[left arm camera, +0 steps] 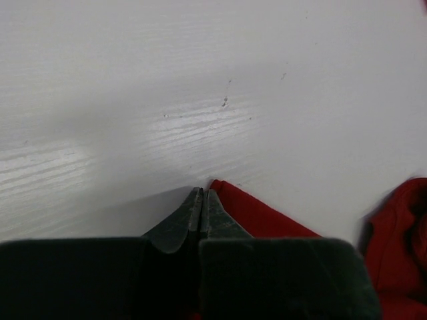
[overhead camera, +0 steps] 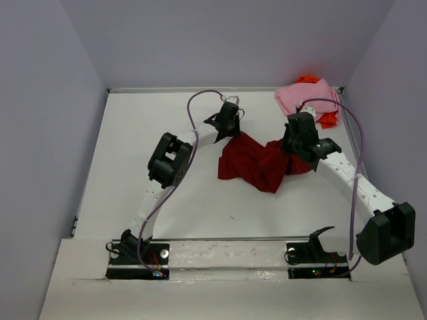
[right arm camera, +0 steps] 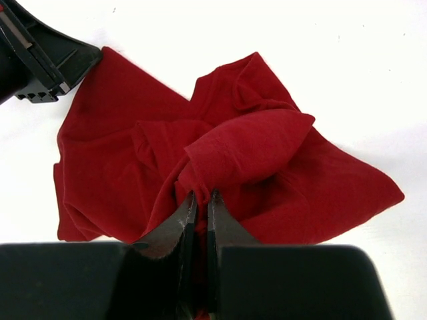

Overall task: Fold and stack the t-shirts
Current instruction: Flatten the tshirt out

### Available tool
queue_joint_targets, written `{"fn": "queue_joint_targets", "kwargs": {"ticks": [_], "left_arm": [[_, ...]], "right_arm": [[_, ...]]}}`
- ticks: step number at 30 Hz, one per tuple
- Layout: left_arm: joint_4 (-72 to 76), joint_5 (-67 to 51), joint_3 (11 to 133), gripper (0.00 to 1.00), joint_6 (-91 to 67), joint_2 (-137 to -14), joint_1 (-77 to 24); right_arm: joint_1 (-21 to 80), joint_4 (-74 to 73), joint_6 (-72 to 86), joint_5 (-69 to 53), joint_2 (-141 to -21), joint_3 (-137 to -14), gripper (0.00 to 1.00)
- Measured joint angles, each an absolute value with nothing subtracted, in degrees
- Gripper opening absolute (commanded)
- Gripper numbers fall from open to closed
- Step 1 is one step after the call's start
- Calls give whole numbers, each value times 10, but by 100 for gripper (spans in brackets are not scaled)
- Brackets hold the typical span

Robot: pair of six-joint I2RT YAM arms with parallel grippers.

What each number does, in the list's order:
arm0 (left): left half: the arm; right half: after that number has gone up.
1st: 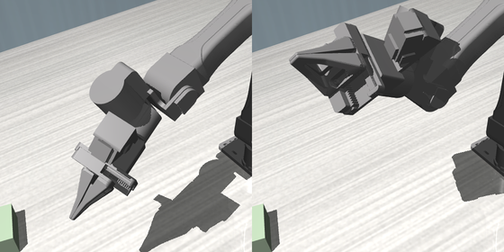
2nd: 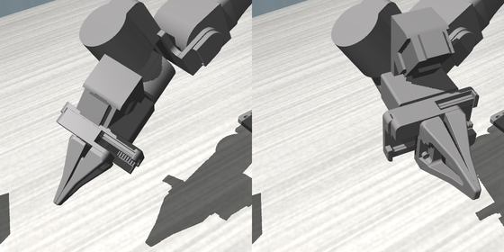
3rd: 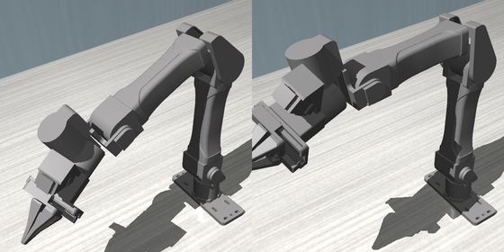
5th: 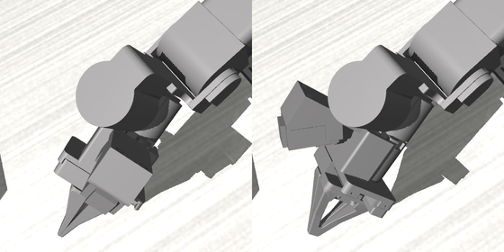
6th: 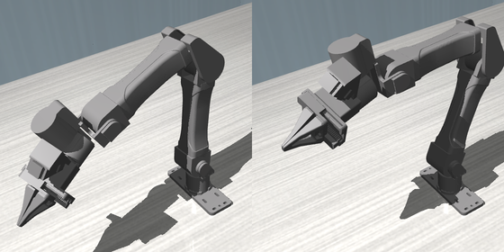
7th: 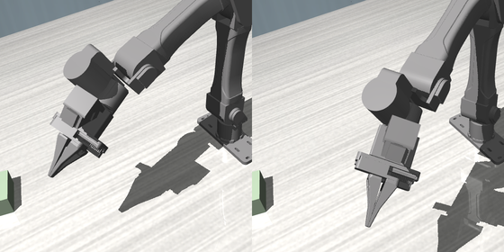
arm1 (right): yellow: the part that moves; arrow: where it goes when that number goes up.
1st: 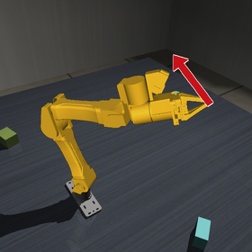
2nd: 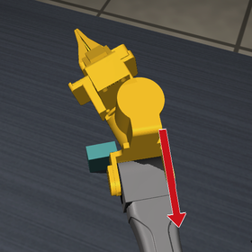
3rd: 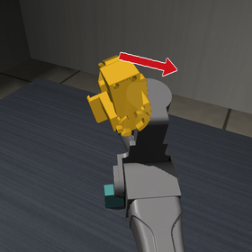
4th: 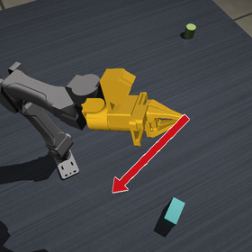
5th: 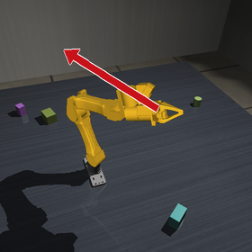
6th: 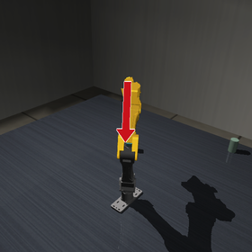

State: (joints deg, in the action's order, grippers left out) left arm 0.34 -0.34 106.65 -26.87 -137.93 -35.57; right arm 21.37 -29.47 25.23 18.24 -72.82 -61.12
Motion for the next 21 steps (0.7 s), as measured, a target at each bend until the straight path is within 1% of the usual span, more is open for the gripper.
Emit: {"fn": "queue_joint_targets", "kwargs": {"ticks": [3,5,10,12,15,20,21], "left_arm": [[2,-15,1067,64,-261,-1379,-355],[10,-28,1068,75,-253,-1378,-355],[11,-41,1056,75,-218,-1366,-355],[6,-48,1054,71,-204,-1364,-354],[-15,-50,1063,66,-188,-1365,-352],[-69,-24,1112,65,-171,-1384,-356],[-79,-6,1119,63,-164,-1388,-359]], "right_arm": [[214,-295,252,182,-730,-613,0],[214,-294,252,182,-733,-616,0],[210,-293,251,179,-739,-620,0],[210,-293,251,179,-740,-620,0],[210,-293,251,179,-740,-621,0],[210,-293,251,179,-740,-623,0],[210,-293,251,179,-741,-623,0]]}}
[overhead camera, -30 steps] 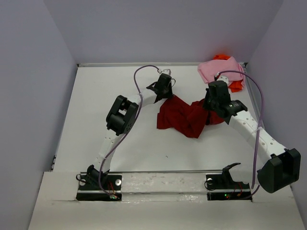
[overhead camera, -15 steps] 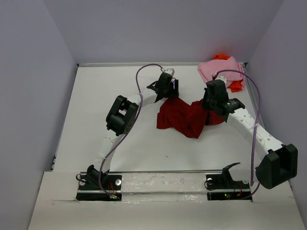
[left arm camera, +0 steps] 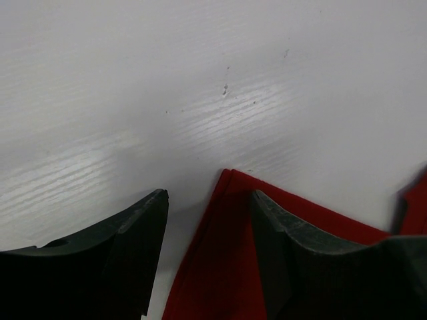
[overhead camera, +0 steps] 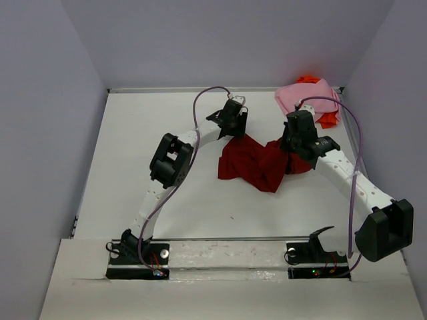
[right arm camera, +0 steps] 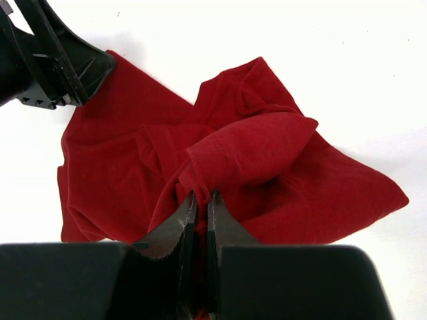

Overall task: Fold and stack the t-shirts
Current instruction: Flatten the tshirt out

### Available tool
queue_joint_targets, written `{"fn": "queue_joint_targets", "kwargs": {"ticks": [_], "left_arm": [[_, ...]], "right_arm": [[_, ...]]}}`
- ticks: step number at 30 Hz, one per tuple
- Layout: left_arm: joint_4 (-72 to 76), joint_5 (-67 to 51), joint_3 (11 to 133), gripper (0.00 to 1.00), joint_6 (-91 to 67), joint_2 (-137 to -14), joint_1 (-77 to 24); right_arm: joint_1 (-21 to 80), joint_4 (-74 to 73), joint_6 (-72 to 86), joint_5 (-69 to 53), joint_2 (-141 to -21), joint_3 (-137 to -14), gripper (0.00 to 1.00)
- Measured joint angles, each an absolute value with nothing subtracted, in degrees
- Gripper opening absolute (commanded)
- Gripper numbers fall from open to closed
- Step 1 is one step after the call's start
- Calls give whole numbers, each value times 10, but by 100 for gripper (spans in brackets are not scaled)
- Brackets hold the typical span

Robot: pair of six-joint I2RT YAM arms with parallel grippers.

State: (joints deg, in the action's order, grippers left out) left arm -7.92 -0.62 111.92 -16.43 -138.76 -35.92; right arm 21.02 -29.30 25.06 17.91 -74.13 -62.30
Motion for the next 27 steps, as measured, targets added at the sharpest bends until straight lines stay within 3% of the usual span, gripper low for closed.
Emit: {"fn": "queue_joint_targets", "kwargs": {"ticks": [11,14,17,18,19,27], "left_arm": [[-154,63,1210,59,-128,-1433,-390],[-167,66,1224,47,-124,-1439,-395],[-176,67,1238,23,-124,-1446,-398],[-177,67,1240,4,-125,-1447,-398],[-180,66,1242,0,-128,-1448,-398],[-185,60,1243,0,-140,-1446,-391]], "right_arm": [[210,-293,251,178,-744,-623,0],[210,-293,251,178,-744,-623,0],[210,-293,251,178,-744,-623,0],[210,-293,251,178,-744,-623,0],[210,-293,251,178,-744,-623,0],[210,-294,243,172,-745,-633,0]]}}
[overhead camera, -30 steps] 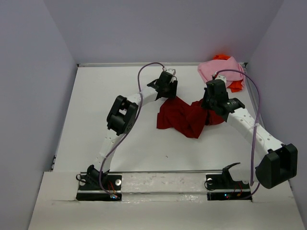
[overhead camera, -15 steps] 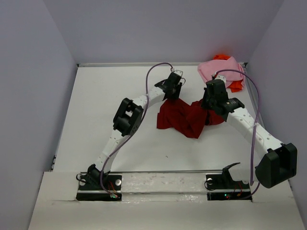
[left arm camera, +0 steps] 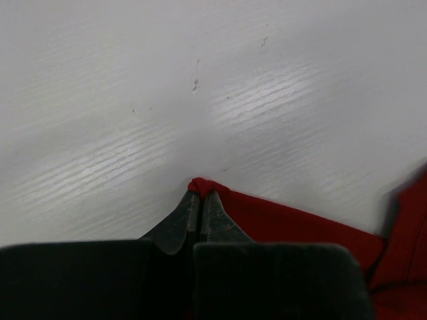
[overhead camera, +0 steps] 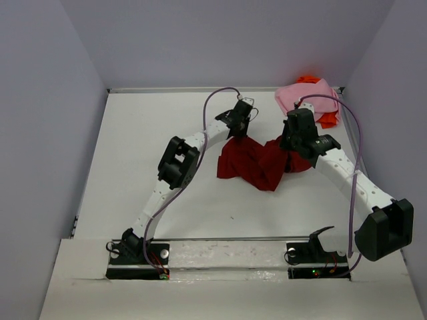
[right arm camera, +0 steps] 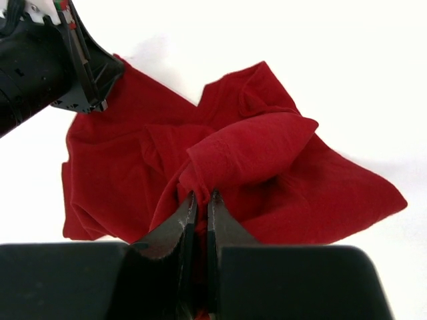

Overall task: Fold and stack the t-shirts
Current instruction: Flatten the tshirt out

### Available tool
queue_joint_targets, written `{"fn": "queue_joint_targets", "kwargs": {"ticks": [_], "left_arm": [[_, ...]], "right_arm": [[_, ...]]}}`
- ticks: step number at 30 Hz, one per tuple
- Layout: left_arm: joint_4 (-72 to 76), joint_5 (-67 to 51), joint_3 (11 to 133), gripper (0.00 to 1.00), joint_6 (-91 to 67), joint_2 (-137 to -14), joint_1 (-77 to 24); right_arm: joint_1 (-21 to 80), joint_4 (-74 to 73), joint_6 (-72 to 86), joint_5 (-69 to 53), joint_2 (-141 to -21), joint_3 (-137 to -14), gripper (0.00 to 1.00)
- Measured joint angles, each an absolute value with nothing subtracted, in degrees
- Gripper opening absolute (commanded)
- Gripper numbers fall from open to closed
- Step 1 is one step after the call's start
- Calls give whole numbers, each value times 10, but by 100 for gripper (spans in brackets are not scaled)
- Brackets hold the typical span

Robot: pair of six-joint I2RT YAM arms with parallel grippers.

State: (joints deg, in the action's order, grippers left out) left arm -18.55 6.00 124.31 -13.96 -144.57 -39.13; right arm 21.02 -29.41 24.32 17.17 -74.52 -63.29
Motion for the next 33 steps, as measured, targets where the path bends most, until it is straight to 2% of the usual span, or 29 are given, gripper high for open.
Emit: {"fn": "queue_joint_targets", "kwargs": {"ticks": [4,7,13,17,18,23,28,33], "left_arm": [[-192,32,1170,0,-151,-1387,-356],[-211,17,1136,0,-153,-1336,-308],[-215,17,1128,0,-136,-1124,-107],[-192,34,1072,0,-125,-990,-72],[-187,34,1039,0,-124,-948,-81],[-157,4,891,0,-134,-886,-112],[-181,-20,762,0,-148,-921,-105],[-188,-19,718,0,-158,-920,-103]], "right_arm": [[210,-288,221,142,-767,-667,0],[209,-268,190,70,-804,-709,0],[209,-218,174,-31,-858,-752,0],[209,-191,171,-70,-866,-741,34],[209,-186,171,-76,-866,-728,49],[208,-198,177,-97,-885,-660,88],[207,-237,183,-97,-898,-644,91],[216,-261,168,-110,-896,-699,89]]}}
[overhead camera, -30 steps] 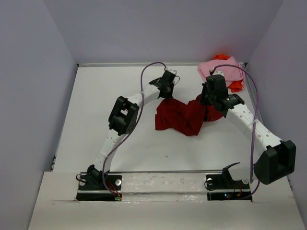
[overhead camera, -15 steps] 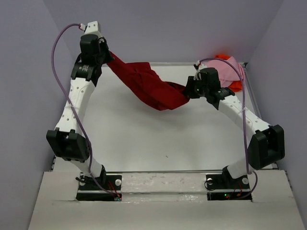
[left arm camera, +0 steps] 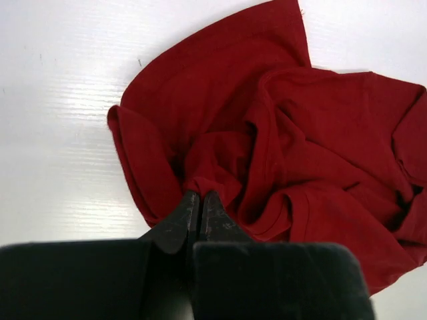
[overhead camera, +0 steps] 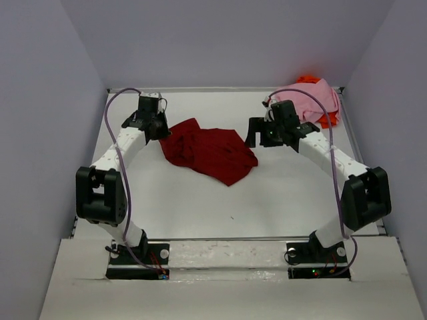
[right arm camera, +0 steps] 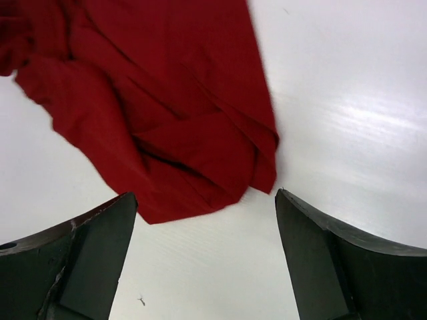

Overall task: Fold and stack the t-shirts
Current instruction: Flatten the tshirt out

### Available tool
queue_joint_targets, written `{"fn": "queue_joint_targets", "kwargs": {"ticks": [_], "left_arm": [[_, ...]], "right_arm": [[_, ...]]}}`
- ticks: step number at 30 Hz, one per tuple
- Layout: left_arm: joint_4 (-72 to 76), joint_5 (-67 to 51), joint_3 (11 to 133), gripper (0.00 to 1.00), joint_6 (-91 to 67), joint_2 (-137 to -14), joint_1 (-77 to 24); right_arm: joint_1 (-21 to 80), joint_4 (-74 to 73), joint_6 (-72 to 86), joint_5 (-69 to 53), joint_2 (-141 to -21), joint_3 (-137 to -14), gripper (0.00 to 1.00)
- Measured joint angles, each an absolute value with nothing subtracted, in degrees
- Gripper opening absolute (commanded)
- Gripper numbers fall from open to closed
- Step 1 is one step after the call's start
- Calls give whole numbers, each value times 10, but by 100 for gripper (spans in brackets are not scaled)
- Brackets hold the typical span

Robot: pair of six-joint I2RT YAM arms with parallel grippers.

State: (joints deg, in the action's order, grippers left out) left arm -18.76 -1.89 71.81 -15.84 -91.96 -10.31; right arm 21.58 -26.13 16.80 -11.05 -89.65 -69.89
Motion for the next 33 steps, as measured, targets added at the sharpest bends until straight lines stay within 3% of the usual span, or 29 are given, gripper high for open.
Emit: {"fn": "queue_joint_targets", "kwargs": {"ticks": [5,10,17,20,22,23,24,25,33], "left_arm": [[-174,9,678,0,-190,-894,-103],[-174,50,641,0,-231,-867,-95],[-166,55,599,0,-264,-835,-56],[-162,53,593,0,-264,-825,-46],[-156,50,586,0,-263,-816,-42],[-156,48,584,0,-261,-813,-40],[-154,46,579,0,-260,-809,-38],[-154,45,576,0,-258,-805,-35],[-150,34,567,0,-244,-797,-2]], "right_arm": [[328,-261,103,-92,-916,-813,85],[427,-236,86,-60,-1056,-950,82],[449,-273,95,41,-1289,-1099,77],[447,-294,93,62,-1330,-1117,73],[445,-302,91,73,-1337,-1117,59],[445,-307,87,84,-1338,-1118,27],[446,-309,86,87,-1338,-1120,6],[446,-309,80,97,-1338,-1124,0],[447,-330,98,176,-1268,-1085,0]]}}
